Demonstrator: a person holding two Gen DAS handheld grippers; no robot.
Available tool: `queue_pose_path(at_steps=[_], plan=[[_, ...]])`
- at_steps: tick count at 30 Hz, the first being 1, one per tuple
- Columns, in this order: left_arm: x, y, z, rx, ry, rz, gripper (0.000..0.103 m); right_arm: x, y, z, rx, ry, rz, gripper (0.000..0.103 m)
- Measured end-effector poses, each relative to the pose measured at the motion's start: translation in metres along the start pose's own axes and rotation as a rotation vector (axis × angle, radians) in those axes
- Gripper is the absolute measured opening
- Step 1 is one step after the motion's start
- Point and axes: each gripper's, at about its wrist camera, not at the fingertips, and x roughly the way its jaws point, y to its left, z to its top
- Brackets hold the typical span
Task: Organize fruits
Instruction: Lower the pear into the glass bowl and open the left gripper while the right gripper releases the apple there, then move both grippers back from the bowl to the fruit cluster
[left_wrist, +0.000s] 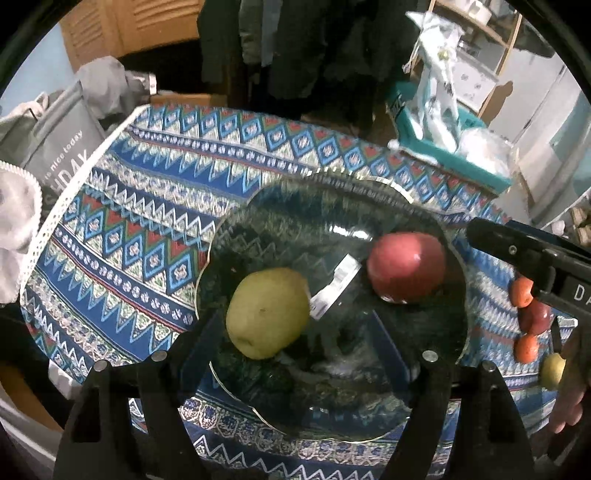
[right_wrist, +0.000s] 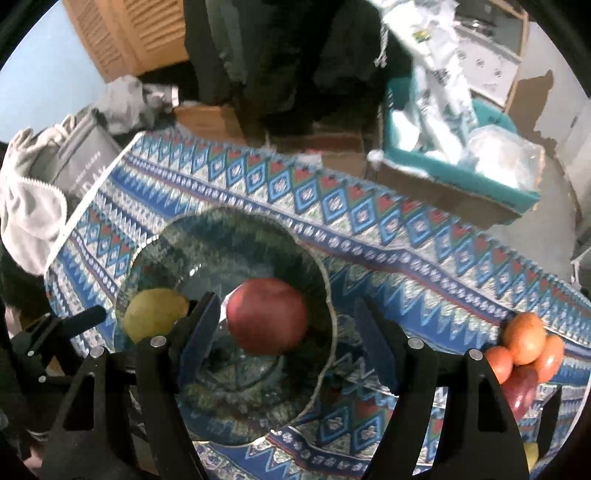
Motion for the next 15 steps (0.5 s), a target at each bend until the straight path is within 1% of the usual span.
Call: queue_pose_path(at_steps=[7, 15], plan=[[-0.025, -0.010, 0.008, 0.003, -0.064, -0.030, 0.081, -0.036, -0.010, 0.000, 0.005, -0.076, -0.043, 0.076], [-0.055, -0.031, 0.012, 0.033, -0.135, -0.055, 0.081, -0.078, -0.024, -0.007, 0.014, -0.156, -0.075, 0.076]])
